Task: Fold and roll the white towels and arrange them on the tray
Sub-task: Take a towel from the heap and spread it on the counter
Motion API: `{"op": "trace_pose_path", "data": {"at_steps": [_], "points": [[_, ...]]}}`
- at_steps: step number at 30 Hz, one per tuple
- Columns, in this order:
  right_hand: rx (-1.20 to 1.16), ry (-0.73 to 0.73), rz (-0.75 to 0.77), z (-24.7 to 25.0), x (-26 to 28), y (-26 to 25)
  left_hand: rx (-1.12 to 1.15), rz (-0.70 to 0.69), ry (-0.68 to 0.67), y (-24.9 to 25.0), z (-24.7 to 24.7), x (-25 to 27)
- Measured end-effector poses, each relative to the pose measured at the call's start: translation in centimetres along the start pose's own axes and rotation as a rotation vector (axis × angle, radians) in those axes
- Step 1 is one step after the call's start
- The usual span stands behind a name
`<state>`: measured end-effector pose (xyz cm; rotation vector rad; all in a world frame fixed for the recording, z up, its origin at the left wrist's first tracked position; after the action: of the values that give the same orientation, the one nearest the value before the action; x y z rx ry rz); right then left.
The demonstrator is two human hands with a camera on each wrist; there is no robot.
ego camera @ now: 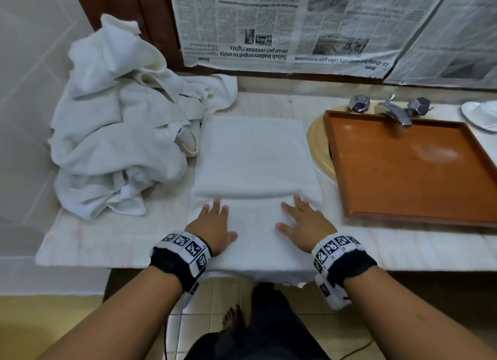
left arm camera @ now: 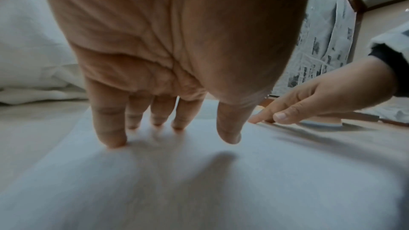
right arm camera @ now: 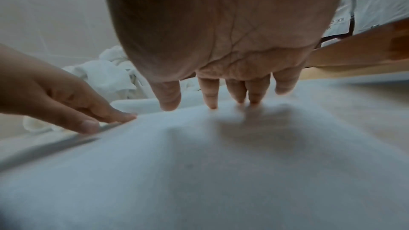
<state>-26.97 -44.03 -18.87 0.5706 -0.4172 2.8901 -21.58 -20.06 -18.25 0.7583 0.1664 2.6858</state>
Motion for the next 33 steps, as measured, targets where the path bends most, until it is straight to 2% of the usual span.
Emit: {"op": "trace_pose_path", "data": {"at_steps": [5, 11, 13, 14, 16, 18, 19, 21, 23, 26, 28, 30, 33], "points": [[-0.018, -0.018, -0.014, -0.2, -0.6, -0.6, -0.036, 0.025, 0.034, 0.3, 0.2, -0.8], [0.03, -0.123, -0.073, 3.6, -3.0, -1.9, -0.027, 0.018, 0.008, 0.0, 2.1, -1.7], [0.026, -0.076, -0.085, 4.7, -3.6, -2.7, -0.061, 0.011, -0.012, -0.1, 2.9, -1.6], [-0.013, -0.011, -0.069, 5.4, -3.8, -3.3, -0.084, 0.005, 0.007, 0.0, 3.6, -1.6], [-0.141, 0.133, 0.017, 6.2, -4.8, -4.5, -0.087, -0.027, 0.13, 0.6, 5.5, -2.0], [-0.184, 0.117, 0.114, 5.9, -6.5, -5.2, 0.008, -0.093, 0.255, 1.5, 7.2, -3.1], [-0.158, 0.038, 0.137, 5.4, -7.7, -5.1, 0.048, -0.126, 0.253, 1.8, 7.7, -4.1], [-0.047, -0.107, 0.103, 4.3, -10.0, -4.1, 0.027, -0.159, 0.077, 1.5, 7.8, -6.7], [0.011, -0.073, -0.005, 4.5, -12.5, -2.5, -0.074, -0.131, -0.078, 0.2, 7.7, -9.3], [-0.023, -0.033, -0.122, 6.2, -15.2, -1.7, -0.113, -0.036, -0.054, -0.7, 9.2, -12.6], [-0.019, -0.069, -0.082, 6.7, -16.3, -2.5, -0.097, -0.013, -0.039, -0.1, 10.1, -14.2], [0.022, -0.088, -0.03, 6.9, -17.5, -3.0, -0.081, -0.004, -0.08, 0.5, 10.3, -16.0], [0.04, -0.109, -0.021, 8.1, -19.9, -2.8, -0.094, 0.097, -0.075, 1.0, 10.9, -18.9]]}}
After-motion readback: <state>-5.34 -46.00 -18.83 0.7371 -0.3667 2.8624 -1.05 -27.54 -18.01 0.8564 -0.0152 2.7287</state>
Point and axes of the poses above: each hand's wrist, its own x-axis away from the middle knuckle, its own z-axis out of the back of the hand, y = z × x, the point moved 2 cm from there along -x, towards the middle knuckle, and after that the axes turned 9 degrees about y, right-handed, at the moved point
